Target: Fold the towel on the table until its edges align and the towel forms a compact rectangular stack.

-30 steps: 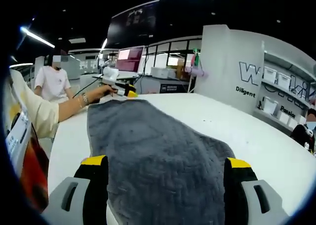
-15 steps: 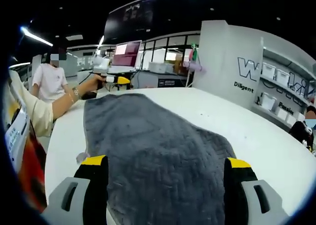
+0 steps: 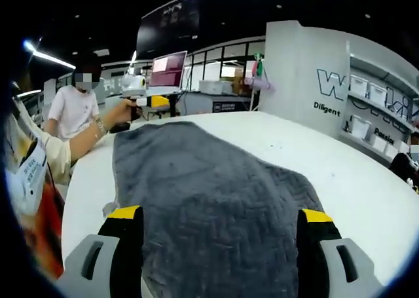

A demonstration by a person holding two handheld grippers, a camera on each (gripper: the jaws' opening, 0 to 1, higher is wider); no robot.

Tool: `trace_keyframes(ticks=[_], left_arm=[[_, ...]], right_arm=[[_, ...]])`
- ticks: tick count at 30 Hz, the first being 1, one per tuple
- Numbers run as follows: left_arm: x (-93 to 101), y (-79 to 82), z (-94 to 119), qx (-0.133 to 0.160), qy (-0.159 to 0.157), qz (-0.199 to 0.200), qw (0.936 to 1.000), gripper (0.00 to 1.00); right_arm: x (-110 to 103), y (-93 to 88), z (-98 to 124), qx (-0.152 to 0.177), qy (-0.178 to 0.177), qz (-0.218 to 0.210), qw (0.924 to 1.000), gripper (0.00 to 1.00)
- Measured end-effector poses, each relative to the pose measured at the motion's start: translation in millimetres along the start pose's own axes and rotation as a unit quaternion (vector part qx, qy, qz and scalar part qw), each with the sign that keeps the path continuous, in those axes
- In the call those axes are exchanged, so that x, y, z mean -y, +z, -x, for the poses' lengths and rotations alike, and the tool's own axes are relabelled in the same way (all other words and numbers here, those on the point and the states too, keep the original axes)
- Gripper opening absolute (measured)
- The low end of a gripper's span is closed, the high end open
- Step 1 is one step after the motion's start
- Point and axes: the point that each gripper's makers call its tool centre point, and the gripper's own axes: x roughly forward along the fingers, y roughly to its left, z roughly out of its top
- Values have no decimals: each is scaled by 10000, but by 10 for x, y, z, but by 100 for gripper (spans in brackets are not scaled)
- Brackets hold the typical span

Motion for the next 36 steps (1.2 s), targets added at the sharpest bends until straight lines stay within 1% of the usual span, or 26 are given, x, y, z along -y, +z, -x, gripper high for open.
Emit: trace_keyframes(ticks=[1, 2, 3, 5, 6, 8, 11, 13, 15, 17, 19, 23, 27, 30, 32, 34, 36], left_arm=[[-8, -6, -4, -54, 33, -102, 9999, 99], [-5, -1, -3, -53, 37, -112, 9999, 99], [-6, 2, 0, -53, 33, -116, 9999, 99], [38, 62, 8, 85, -133, 52, 9999, 99], [40, 91, 19, 136, -166, 111, 9997, 99], [43, 120, 29, 152, -166, 77, 9997, 99], [49, 161, 31, 162, -122, -95, 9997, 99], [76, 186, 31, 195, -179, -129, 9996, 99], [102, 201, 23, 251, -258, -132, 9993, 99], [91, 182, 14, 193, -264, -106, 9994, 99], [77, 166, 14, 155, -252, -110, 9995, 99], [82, 182, 14, 196, -290, -74, 9994, 99], [117, 194, 11, 219, -349, -60, 9991, 99], [126, 205, 17, 235, -364, -66, 9990, 99], [120, 211, 26, 244, -346, -85, 9991, 99], [106, 217, 31, 265, -327, -77, 9991, 99], [98, 213, 31, 263, -314, -61, 9991, 99]], right_arm=[[57, -9, 2, 2, -16, -84, 10000, 99], [112, -33, 5, -44, -70, -151, 9999, 99], [180, -78, 13, -156, -188, -192, 9995, 99], [295, -103, 23, -230, -381, -148, 9989, 99], [316, -104, 23, -246, -402, -146, 9988, 99], [386, -91, 34, -282, -435, -158, 9985, 99], [502, -23, 41, -208, -512, -203, 9983, 99], [578, -4, 38, -252, -601, -165, 9977, 99], [666, 16, 37, -334, -723, -52, 9968, 99], [754, 62, 34, -376, -834, 81, 9958, 99], [819, 100, 30, -427, -900, 118, 9950, 99], [992, 242, 17, -366, -1060, 220, 9934, 98], [1130, 332, -23, -380, -1115, 228, 9928, 96], [1233, 340, -57, -457, -1150, 243, 9920, 92], [1290, 340, -74, -453, -1172, 252, 9918, 90], [1370, 333, -104, -373, -1227, 275, 9914, 83], [1436, 289, -126, -350, -1276, 260, 9909, 75]])
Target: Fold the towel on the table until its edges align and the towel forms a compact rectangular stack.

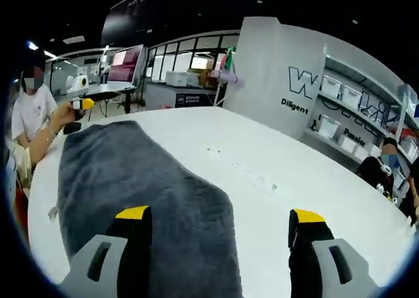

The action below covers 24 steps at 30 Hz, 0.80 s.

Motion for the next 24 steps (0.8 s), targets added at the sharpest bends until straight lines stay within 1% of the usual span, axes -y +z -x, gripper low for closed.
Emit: trace_keyframes(ticks=[2, 3, 4, 5, 6, 7, 12, 14, 18, 20, 24], left_arm=[[2, -7, 2, -15, 1, -12, 10000, 99], [5, -6, 3, -12, 5, -17, 10000, 99], [10, -2, 5, -11, 5, -21, 10000, 99], [20, 3, 9, 2, 0, -28, 10000, 99], [26, 8, 10, 12, -5, -30, 10000, 99], [30, 15, 10, 22, -10, -27, 10000, 99], [63, 15, -2, 21, -54, -40, 10000, 99], [78, 0, -7, -22, -78, -57, 10000, 99], [96, -12, -13, -52, -85, -88, 9999, 99], [95, -15, -13, -73, -80, -109, 9999, 99], [78, -17, -9, -91, -58, -127, 9999, 99]], right_arm=[[90, -97, -15, -49, -151, -320, 9994, 75], [139, -140, -14, -31, -214, -461, 9987, 73], [174, -187, -2, -22, -218, -494, 9985, 68], [201, -242, 16, -47, -203, -524, 9984, 62], [237, -290, 36, -50, -215, -589, 9980, 53], [276, -326, 57, -33, -264, -674, 9974, 48], [409, -437, 116, -12, -312, -861, 9958, 31], [436, -458, 136, 36, -289, -974, 9948, 27], [414, -480, 159, 86, -162, -1071, 9941, 20], [392, -508, 157, 43, -48, -983, 9951, 15], [362, -553, 144, -15, 78, -1052, 9944, 15]])
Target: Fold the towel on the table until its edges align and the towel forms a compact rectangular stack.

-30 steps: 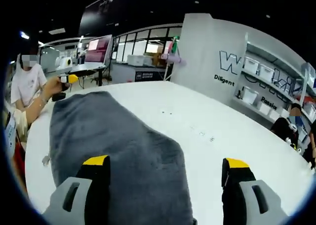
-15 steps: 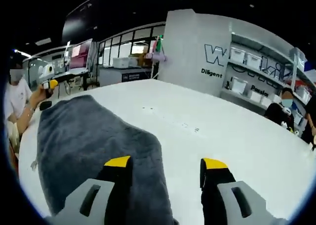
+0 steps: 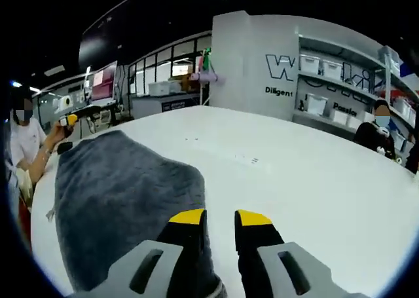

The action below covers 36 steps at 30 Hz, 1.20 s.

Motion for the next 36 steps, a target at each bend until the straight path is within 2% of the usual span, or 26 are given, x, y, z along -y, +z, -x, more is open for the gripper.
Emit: trace_keyframes(ticks=[5, 12, 18, 24, 26, 27, 30, 36], left_arm=[[-28, -23, 5, -69, 24, 10, 10000, 99], [-3, 31, 14, -1, -15, -14, 10000, 99], [25, 64, 19, 46, -43, -25, 10000, 99], [8, 24, 11, -6, 0, -10, 10000, 99], [-4, -5, 7, -41, 12, 24, 10000, 98], [-6, -11, 7, -47, 13, 29, 10000, 98], [-8, -29, 5, -66, 14, 39, 10000, 98], [-20, -64, 1, -108, 15, 59, 9999, 98]], right_arm=[[-38, -30, -26, -55, 162, 40, 9998, 13], [-75, -56, -61, -87, 217, 47, 9997, 13], [-229, -79, -112, -43, 616, -209, 9979, 14], [-307, -302, -226, -489, 752, -142, 9959, 14], [-317, -329, -238, -528, 803, -173, 9952, 7], [-329, -323, -239, -511, 841, -170, 9950, 1], [-378, -306, -216, -466, 932, -143, 9945, 0], [-436, -188, -145, -301, 944, 232, 9948, 0]])
